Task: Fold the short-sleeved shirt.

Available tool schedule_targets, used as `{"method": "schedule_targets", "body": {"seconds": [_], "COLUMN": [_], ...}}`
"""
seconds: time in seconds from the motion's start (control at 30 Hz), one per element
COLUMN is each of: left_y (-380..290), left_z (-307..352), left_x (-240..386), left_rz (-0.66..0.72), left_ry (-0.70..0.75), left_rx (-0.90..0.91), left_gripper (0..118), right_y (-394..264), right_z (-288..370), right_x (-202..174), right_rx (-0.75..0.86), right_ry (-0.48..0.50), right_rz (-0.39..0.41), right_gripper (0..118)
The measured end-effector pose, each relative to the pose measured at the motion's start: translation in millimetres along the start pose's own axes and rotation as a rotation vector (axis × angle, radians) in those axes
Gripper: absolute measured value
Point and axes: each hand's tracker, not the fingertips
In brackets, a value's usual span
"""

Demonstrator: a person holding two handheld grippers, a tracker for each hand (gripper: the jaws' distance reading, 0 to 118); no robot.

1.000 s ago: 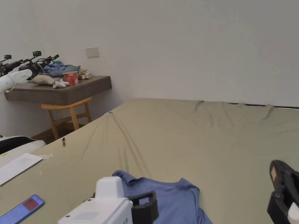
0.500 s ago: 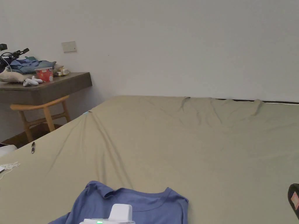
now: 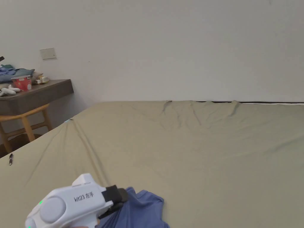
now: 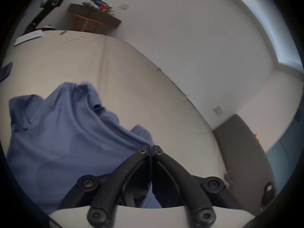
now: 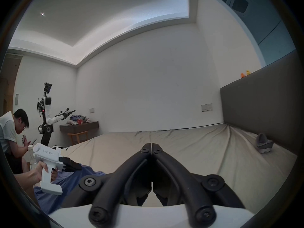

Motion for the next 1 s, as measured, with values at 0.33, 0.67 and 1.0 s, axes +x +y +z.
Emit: {"method": "schedule_targets", "body": {"seconds": [0.33,0.67,1.0], "left_y": [-66.8,-297.1,-255.3], "left_z": [-91.0,-86.8,-32.0], "left_x": [279.0,371.4,346.3], "left_rz": [-0.348,-0.362,-0.489], "left_ry": [-0.552,-0.874,-0.620], "left_rx": [-0.297,-0.730,-0.266], "left_gripper": [0,0,116], "right_y": [40.2,63.0,30.8], "right_z": [70.3,134.2,106.5], "right_x": [89.1,130.0,122.7], "right_rx": [0.051,-0.005,-0.108], "right_ry": [-0.499,-0.745,-0.681], "right_rz": [0.098,0.270,0.155], "right_gripper": [0,0,0]}}
